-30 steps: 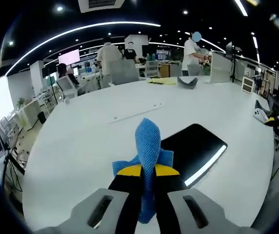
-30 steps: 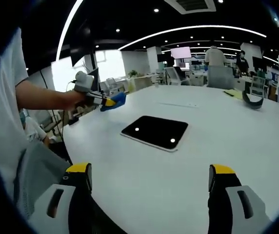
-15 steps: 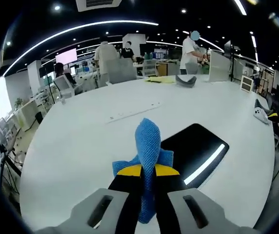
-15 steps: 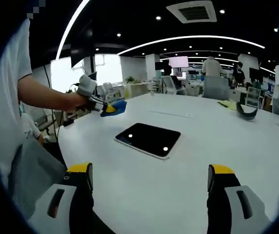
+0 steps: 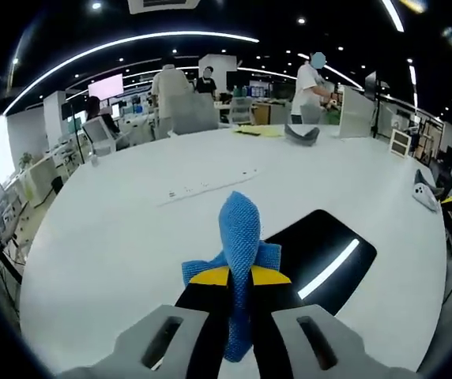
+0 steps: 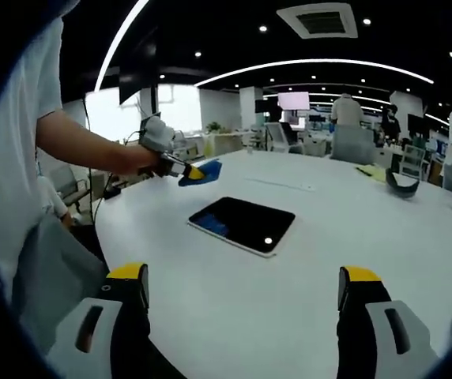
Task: Wipe the mirror surface with the cleaning cloth until all visible marks leave the cleaned area.
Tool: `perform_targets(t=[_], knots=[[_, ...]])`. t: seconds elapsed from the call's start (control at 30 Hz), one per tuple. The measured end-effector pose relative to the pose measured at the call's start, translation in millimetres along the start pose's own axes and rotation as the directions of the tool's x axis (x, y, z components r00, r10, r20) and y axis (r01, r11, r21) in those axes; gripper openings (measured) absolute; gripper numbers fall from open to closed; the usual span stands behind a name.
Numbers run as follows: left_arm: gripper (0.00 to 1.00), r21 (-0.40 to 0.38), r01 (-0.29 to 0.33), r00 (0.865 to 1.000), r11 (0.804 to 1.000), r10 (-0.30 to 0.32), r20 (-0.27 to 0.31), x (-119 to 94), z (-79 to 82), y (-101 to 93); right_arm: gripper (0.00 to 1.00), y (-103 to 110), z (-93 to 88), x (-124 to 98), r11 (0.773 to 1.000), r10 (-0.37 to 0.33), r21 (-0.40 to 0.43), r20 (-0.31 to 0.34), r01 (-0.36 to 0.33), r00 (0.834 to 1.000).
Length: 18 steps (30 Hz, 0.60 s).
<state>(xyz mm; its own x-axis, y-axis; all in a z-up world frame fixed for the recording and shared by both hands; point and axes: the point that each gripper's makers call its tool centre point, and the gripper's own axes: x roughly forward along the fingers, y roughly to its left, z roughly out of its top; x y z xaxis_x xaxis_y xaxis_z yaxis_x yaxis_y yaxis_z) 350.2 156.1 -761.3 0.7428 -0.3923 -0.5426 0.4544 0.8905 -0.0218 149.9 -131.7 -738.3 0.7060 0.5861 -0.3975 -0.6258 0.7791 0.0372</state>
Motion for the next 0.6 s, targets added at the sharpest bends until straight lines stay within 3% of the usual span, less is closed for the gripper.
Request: perform_targets(t=[0.6], knots=[[0.05,0.028,-0.011,1.000,1.000,0.010,0.006,15,17.4,5.1,1.00,-3,1.7,0,1.000,-0.011,-0.003,0.012,0.011,1.000]])
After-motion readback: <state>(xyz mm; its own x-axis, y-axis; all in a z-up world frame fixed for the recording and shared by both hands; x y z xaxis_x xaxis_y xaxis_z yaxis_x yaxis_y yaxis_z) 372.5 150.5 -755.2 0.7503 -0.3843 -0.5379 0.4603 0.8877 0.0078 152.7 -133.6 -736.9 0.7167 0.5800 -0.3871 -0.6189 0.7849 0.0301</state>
